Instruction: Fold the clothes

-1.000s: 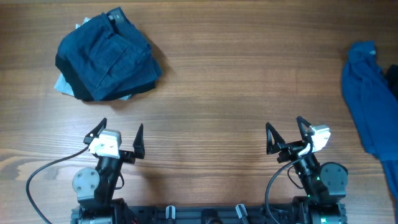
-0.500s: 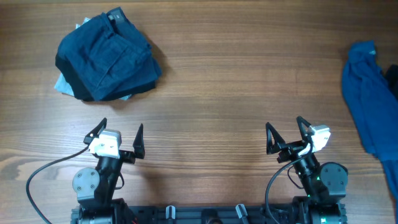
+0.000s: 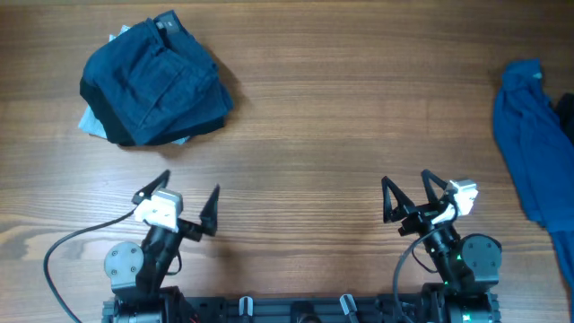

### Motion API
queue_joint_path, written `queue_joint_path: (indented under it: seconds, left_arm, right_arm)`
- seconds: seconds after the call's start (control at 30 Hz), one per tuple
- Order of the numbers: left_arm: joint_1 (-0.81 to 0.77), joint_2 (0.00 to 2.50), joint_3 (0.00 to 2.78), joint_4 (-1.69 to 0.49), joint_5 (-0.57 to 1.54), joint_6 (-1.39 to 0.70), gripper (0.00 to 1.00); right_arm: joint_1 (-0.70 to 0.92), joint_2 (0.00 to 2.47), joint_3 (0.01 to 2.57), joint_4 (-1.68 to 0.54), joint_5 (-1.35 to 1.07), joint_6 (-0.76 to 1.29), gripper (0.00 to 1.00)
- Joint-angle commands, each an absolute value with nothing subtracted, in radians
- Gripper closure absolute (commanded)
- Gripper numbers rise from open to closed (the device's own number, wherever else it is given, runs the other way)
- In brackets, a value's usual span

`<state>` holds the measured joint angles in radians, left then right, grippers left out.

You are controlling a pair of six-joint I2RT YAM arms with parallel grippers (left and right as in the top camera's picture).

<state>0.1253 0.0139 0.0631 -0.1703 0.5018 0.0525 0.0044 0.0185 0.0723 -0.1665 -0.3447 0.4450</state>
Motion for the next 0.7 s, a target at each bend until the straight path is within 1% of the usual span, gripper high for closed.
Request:
queue_joint_path:
  seconds: [0.0,0.03,0.1,0.2,0.27,0.37,0.43,0.5,0.6,0.67]
  left_arm:
    - [0.122,0.009,0.061,-0.141,0.624,-0.058,0.0]
    - [0.122,0.009,0.073,-0.133,0.623,-0.078,0.0]
    - [0.122,0.014,0.125,-0.131,0.585,-0.118,0.0]
    - [0.122,0.083,0.255,-0.147,0.541,-0.143,0.0]
    - [0.122,0.177,0.35,-0.191,0.51,-0.143,0.0]
    - [0.122,0.396,0.526,-0.293,0.503,-0.148,0.0]
    - [0.122,0.587,0.687,-0.429,0.503,-0.15,0.0]
    - [0.122,0.826,0.905,-0.622,0.503,-0.143,0.0]
    - [0.122,1.129,1.203,-0.885,0.496,-0.121,0.0]
    - [0.121,1.251,1.322,-0.978,0.496,-0.077,0.0]
  right_arm:
    - [0.009,0.023,0.08,-0.025,-0.474,0.565,0.0]
    - [0.009,0.024,0.087,0.049,-0.511,0.547,0.0]
    - [0.009,0.034,0.129,0.11,-0.517,0.549,0.0]
    - [0.009,0.127,0.244,0.095,-0.518,0.512,0.0]
    - [0.009,0.244,0.328,0.057,-0.516,0.458,0.0]
    - [0.009,0.488,0.503,-0.088,-0.509,0.414,0.0]
    - [0.009,0.705,0.661,-0.239,-0.502,0.382,0.0]
    - [0.009,0.909,0.815,-0.409,-0.501,0.325,0.01]
    - [0.001,1.213,1.06,-0.673,-0.487,0.194,0.0]
    - [-0.016,1.352,1.181,-0.769,-0.487,0.165,0.0]
